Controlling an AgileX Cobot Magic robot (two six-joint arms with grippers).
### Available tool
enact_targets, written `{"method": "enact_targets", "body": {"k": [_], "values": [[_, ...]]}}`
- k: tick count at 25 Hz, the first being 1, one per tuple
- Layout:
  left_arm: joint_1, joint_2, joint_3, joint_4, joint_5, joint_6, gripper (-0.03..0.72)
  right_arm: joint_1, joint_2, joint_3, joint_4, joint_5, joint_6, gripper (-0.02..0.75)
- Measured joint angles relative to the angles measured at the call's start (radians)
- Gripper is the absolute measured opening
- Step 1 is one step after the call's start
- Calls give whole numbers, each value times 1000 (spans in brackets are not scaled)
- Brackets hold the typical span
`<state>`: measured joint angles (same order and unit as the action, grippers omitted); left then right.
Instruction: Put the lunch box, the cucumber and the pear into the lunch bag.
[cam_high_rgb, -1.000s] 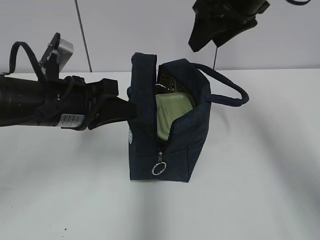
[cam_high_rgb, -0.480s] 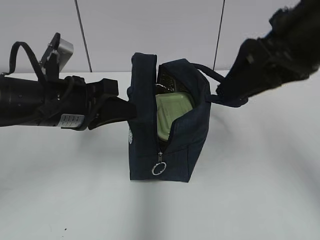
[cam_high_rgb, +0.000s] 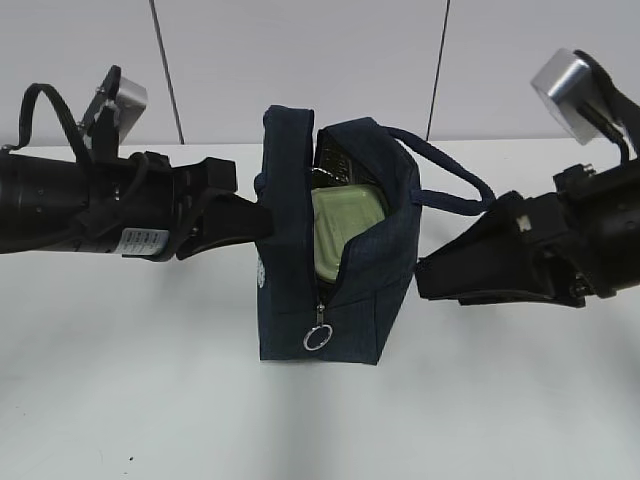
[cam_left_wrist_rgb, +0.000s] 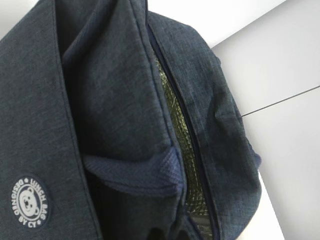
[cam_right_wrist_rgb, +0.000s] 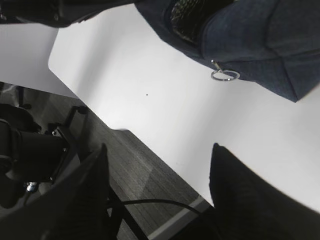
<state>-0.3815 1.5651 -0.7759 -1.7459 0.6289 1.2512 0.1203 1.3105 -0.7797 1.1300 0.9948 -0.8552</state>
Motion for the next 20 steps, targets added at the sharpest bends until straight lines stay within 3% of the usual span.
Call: {"method": "enact_targets", "body": {"k": [3, 11, 17, 20], "values": [[0, 0, 0, 4, 0, 0, -15, -67, 65, 10, 80, 67, -144, 492], [0, 0, -1, 67, 9, 0, -15, -78, 212, 23, 156, 162, -562, 491], [0, 0, -6, 147, 12, 0, -5, -76, 249, 23, 209, 170, -623, 491], [0, 0, -8, 171, 15, 8, 48, -76, 250, 23, 215, 170, -628, 491]]}}
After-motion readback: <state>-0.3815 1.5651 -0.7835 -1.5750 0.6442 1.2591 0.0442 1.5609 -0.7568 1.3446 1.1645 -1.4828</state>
